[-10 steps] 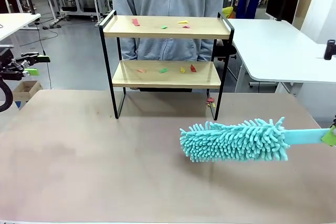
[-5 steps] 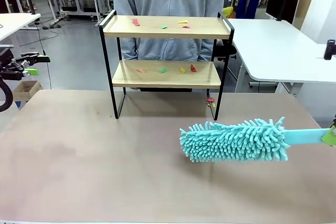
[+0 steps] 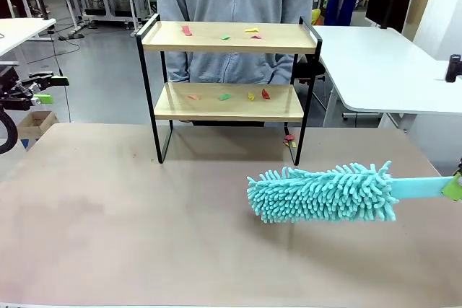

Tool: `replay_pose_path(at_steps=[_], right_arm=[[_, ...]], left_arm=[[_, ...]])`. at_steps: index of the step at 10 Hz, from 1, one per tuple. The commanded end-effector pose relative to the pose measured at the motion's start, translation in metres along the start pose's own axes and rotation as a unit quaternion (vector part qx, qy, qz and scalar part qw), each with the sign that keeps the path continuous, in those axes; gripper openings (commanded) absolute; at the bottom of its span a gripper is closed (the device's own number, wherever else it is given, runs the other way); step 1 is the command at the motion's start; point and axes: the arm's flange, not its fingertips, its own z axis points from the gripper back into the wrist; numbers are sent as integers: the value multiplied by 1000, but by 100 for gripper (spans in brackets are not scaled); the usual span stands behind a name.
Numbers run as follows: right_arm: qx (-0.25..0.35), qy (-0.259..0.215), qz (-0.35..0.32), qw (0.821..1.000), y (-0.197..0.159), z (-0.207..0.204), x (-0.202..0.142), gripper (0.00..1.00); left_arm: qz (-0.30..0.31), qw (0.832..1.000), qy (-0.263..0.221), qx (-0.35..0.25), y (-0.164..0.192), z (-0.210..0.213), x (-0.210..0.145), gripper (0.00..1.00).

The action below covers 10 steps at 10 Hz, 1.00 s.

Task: Clean the shelf.
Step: Clean the specific section of the Shelf indicated by the human with the Duster.

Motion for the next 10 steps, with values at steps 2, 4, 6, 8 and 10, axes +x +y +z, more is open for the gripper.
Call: replay_pose_path(at_steps=[2,4,6,8,10], right_arm=[[-1,-5,-4,1000,-1,4,2,13],[-1,-5,-4,1000,-1,4,2,13],[-1,-5,-4,1000,-1,4,2,13],[-1,-5,-4,1000,-1,4,2,13],[-1,-5,-4,1000,-1,4,2,13]], left_arm=[[-6,1000,4,-2,-2,-1,2,100],[-6,1000,4,-2,-2,-1,2,100],[-6,1000,4,-2,-2,-1,2,100],[-6,1000,4,-2,-2,-1,2,100],[-6,1000,4,-2,-2,-1,2,100]])
